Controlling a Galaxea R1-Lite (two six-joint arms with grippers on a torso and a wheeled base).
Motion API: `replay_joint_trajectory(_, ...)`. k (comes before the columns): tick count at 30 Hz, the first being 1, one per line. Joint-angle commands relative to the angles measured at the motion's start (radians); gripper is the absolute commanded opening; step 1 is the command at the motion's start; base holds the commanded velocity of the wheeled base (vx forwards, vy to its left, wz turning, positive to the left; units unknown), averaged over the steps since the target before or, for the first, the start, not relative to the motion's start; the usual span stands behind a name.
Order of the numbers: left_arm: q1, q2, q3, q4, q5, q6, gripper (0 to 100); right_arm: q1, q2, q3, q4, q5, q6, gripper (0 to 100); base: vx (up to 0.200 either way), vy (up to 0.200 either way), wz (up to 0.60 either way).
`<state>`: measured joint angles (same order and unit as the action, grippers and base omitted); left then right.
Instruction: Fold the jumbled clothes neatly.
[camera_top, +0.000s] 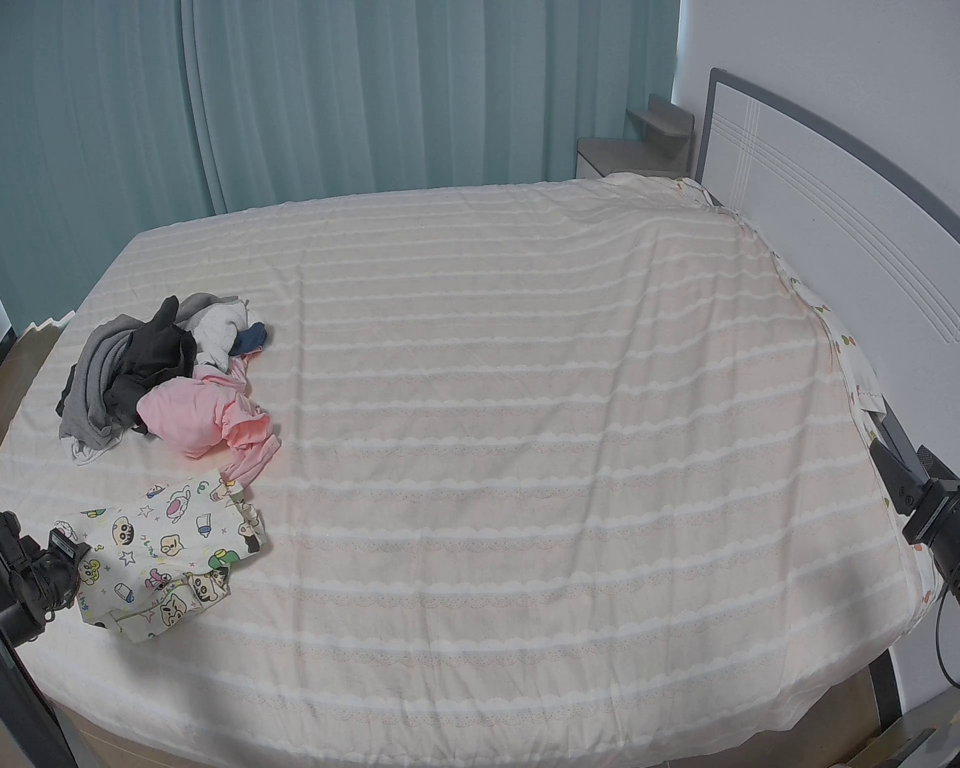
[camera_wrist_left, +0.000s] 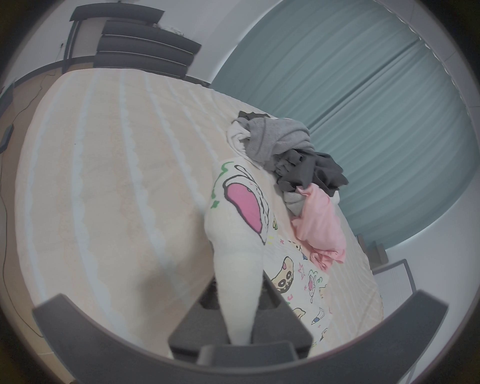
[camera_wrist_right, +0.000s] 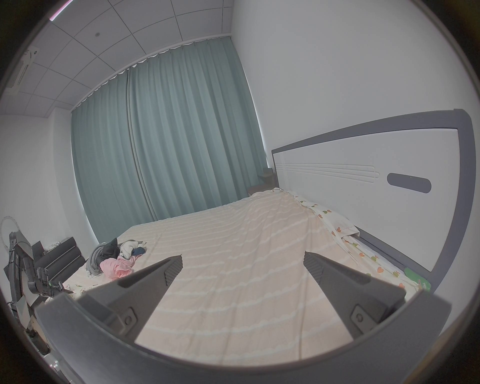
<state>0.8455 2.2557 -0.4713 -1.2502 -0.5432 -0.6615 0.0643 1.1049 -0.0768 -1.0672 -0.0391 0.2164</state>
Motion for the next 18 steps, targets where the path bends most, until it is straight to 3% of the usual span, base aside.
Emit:
replay_joint_trajectory(1,0.032,0.071,-0.006,-0.014,0.003,0.0,0,0.0,0.001,0.0,0.0,-0.001,0.0,100,0.0,0.0,0.0)
replay_joint_trajectory(3,0.04,0.081,0.0,-0.02,0.003,0.0,0,0.002,0.001,0.0,0.0,0.001,0.0,100,0.0,0.0,0.0)
replay_joint_trajectory(4,0.04,0.084,0.0,-0.02,0.003,0.0,100,0.0,0.001,0.0,-0.002,0.001,0.0,100,0.0,0.0,0.0)
replay_joint_trajectory(9,0.055,0.087,0.025,-0.035,0.012,0.002,100,0.0,0.0,0.0,0.0,-0.001,0.0,100,0.0,0.0,0.0)
replay_joint_trajectory(13,0.083,0.059,0.099,-0.144,0.019,0.002,100,0.0,-0.002,-0.001,-0.002,-0.001,0.0,100,0.0,0.0,0.0)
replay_joint_trajectory(16,0.124,-0.028,0.264,-0.321,-0.034,0.002,100,0.0,-0.005,-0.001,-0.002,-0.001,0.0,100,0.0,0.0,0.0)
replay_joint_trajectory(17,0.129,-0.038,0.27,-0.321,-0.044,0.002,100,0.0,-0.007,-0.001,-0.002,-0.001,0.0,100,0.0,0.0,0.0)
replay_joint_trajectory(18,0.152,-0.114,0.296,-0.321,-0.106,-0.003,100,0.002,-0.01,-0.003,-0.002,0.001,0.0,100,0.0,0.0,0.0)
